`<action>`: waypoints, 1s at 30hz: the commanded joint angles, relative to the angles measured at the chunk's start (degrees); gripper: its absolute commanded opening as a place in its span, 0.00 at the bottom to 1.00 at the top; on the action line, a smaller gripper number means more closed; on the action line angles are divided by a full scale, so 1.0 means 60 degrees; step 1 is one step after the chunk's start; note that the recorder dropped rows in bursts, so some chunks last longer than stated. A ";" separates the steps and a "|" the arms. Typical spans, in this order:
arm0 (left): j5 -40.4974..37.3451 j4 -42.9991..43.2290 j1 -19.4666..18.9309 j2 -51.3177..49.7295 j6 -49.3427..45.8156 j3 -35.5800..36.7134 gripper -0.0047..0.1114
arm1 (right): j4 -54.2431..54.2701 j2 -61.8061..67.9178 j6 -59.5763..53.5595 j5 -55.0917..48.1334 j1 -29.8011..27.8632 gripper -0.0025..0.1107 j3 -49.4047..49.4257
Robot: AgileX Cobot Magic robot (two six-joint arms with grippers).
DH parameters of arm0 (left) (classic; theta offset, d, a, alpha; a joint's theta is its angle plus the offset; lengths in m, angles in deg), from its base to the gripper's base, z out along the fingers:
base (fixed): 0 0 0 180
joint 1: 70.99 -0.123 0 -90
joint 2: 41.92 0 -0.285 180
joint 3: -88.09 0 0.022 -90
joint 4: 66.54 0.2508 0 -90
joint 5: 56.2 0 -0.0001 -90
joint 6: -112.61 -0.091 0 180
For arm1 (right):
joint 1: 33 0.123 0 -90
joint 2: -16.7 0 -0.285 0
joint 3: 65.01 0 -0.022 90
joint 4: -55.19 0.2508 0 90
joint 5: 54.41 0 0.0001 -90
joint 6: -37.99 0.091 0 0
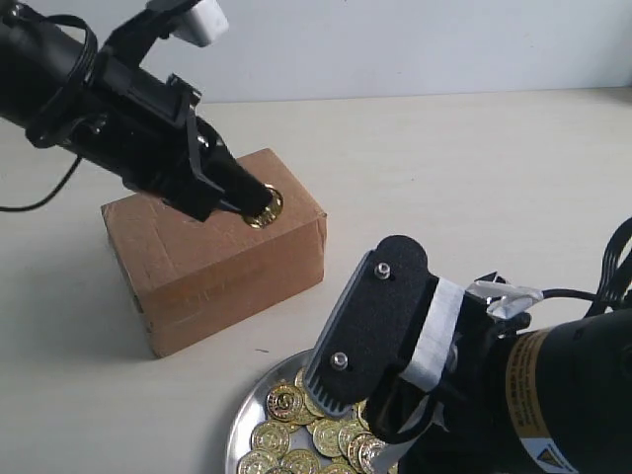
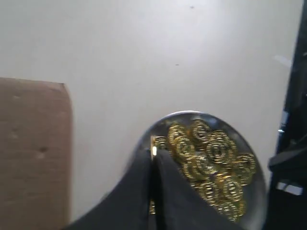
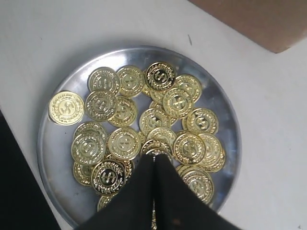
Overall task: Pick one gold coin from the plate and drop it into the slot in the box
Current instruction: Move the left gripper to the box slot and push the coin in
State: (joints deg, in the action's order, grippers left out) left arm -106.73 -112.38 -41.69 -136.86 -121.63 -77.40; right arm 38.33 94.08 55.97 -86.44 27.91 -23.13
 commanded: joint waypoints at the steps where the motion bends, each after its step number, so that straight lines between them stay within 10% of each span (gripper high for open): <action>1: 0.0723 0.2003 -0.0030 0.0074 0.1512 -0.0461 0.04 | 0.0067 -0.0054 0.0011 0.0513 0.0005 0.02 0.0302; 30: 0.2758 0.4845 -0.0140 -0.1699 0.1011 -0.0462 0.04 | 0.0321 -0.0054 0.0011 0.1104 0.0005 0.02 0.0328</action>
State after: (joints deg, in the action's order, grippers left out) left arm -90.50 -83.43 -41.80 -146.91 -114.40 -79.73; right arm 40.27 94.08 55.97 -80.61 27.91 -21.43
